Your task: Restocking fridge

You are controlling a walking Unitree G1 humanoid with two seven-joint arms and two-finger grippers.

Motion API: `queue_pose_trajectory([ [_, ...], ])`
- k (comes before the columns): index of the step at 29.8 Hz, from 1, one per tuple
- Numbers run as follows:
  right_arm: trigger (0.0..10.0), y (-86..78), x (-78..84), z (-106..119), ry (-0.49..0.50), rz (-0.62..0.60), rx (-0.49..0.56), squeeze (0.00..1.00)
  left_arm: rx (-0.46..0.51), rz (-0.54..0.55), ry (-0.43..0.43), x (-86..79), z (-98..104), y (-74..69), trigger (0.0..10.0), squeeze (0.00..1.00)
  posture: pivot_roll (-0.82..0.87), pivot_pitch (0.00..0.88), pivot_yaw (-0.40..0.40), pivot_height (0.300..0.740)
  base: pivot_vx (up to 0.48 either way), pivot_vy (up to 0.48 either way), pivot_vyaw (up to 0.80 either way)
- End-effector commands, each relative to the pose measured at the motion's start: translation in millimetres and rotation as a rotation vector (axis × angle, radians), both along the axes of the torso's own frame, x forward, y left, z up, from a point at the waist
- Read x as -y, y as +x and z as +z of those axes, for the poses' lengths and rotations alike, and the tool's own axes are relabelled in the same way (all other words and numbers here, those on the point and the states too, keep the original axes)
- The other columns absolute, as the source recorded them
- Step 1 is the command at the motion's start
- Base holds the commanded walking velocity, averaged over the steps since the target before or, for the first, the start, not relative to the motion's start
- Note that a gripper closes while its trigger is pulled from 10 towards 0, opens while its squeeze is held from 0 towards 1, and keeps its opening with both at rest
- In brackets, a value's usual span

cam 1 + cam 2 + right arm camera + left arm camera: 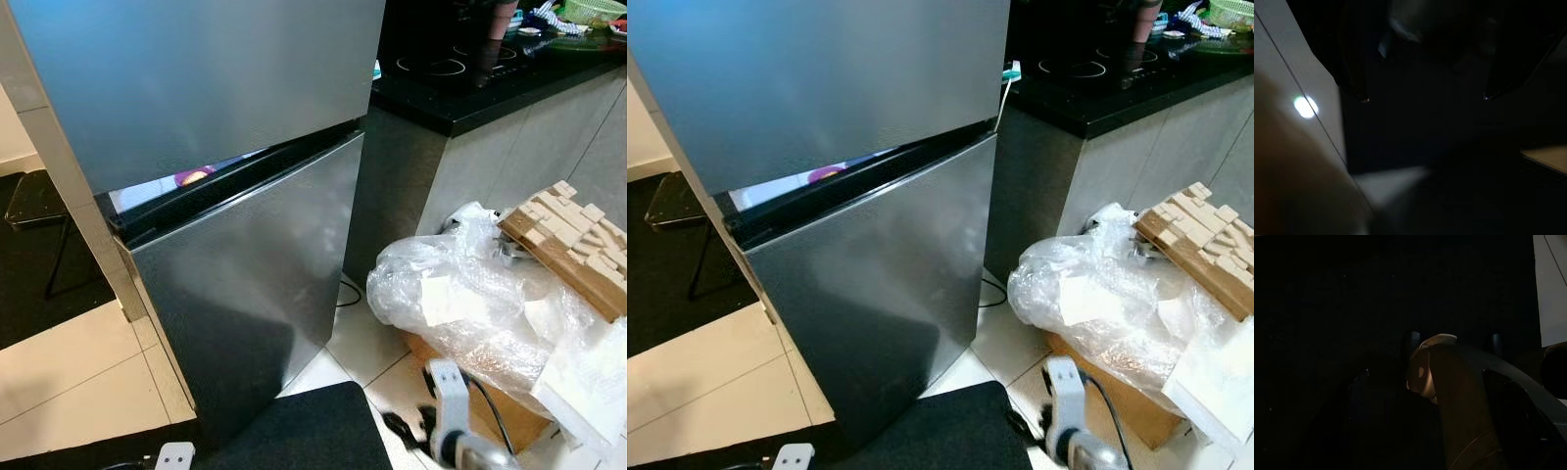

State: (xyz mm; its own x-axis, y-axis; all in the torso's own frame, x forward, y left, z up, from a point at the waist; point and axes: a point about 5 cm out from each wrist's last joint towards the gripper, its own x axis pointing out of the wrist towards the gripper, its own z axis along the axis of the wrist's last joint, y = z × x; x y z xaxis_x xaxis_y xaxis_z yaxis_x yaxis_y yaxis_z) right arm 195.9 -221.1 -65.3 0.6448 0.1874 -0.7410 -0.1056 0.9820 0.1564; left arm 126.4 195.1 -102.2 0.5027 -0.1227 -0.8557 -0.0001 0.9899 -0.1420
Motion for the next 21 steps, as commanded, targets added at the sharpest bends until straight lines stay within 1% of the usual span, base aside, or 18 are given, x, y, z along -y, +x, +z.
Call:
queue_pose_trajectory([
  [1, 10.0, -9.8, 2.5, -6, -0.035, -0.015, -0.051, 0.00, -0.020, -0.012, 0.010, -0.7, -2, -4.3, 10.0, 0.00, 0.06, 0.000, -0.017, 0.740, 0.000, 0.000, 0.00],
  [2, 10.0, -23.4, 7.0, -13, -0.092, -0.022, -0.107, 0.00, -0.019, -0.013, 0.010, -0.7, -1, -4.1, 10.0, 0.00, 0.07, 0.000, -0.018, 0.740, 0.000, 0.000, 0.00],
  [4, 10.0, -48.1, 13.0, -23, -0.165, -0.037, -0.197, 0.00, -0.019, -0.014, 0.011, -0.8, -1, -3.7, 10.0, 0.00, 0.07, 0.000, -0.018, 0.740, 0.000, 0.000, 0.00],
  [5, 10.0, -54.1, 14.5, -25, -0.183, -0.040, -0.219, 0.00, -0.018, -0.015, 0.011, -0.8, -1, -3.7, 10.0, 0.00, 0.07, 0.000, -0.018, 0.740, 0.000, 0.000, 0.00],
  [6, 10.0, -54.1, 14.5, -25, -0.183, -0.040, -0.219, 0.00, -0.018, -0.015, 0.011, -0.8, -1, -3.7, 10.0, 0.00, 0.07, 0.000, -0.018, 0.740, 0.000, 0.000, 0.00],
  [7, 10.0, -58.8, 15.6, -27, -0.199, -0.036, -0.234, 0.00, -0.018, -0.015, 0.011, -0.8, -1, -3.6, 10.0, 0.00, 0.07, 0.000, -0.018, 0.740, 0.000, 0.000, 0.00],
  [8, 10.0, -65.8, 16.7, -29, -0.222, -0.020, -0.255, 0.00, -0.018, -0.016, 0.011, -0.7, -1, -3.7, 10.0, 0.00, 0.08, 0.000, -0.019, 0.740, 0.000, 0.000, 0.00],
  [9, 10.0, -72.3, 17.5, -31, -0.248, 0.003, -0.271, 0.00, -0.019, -0.017, 0.012, -0.8, -1, -3.9, 10.0, 0.00, 0.08, 0.000, -0.019, 0.740, 0.000, 0.000, 0.76],
  [10, 10.0, -72.3, 17.5, -31, -0.248, 0.003, -0.271, 0.00, -0.019, -0.017, 0.012, -0.8, -1, -3.9, 10.0, 0.00, 0.08, 0.000, -0.019, 0.740, 0.000, 0.000, 0.76],
  [12, 10.0, -78.7, 18.3, -33, -0.277, 0.022, -0.287, 0.00, -0.021, -0.018, 0.013, -0.8, -1, -4.1, 10.0, 0.00, 0.08, 0.000, -0.020, 0.740, 0.000, 0.000, 0.78],
  [21, 10.0, -73.6, 22.4, -31, -0.302, 0.006, -0.269, 0.00, -0.020, -0.025, 0.015, -0.9, -1, -3.2, 10.0, 0.00, 0.08, 0.000, -0.023, 0.740, 0.000, 0.000, 0.79],
])
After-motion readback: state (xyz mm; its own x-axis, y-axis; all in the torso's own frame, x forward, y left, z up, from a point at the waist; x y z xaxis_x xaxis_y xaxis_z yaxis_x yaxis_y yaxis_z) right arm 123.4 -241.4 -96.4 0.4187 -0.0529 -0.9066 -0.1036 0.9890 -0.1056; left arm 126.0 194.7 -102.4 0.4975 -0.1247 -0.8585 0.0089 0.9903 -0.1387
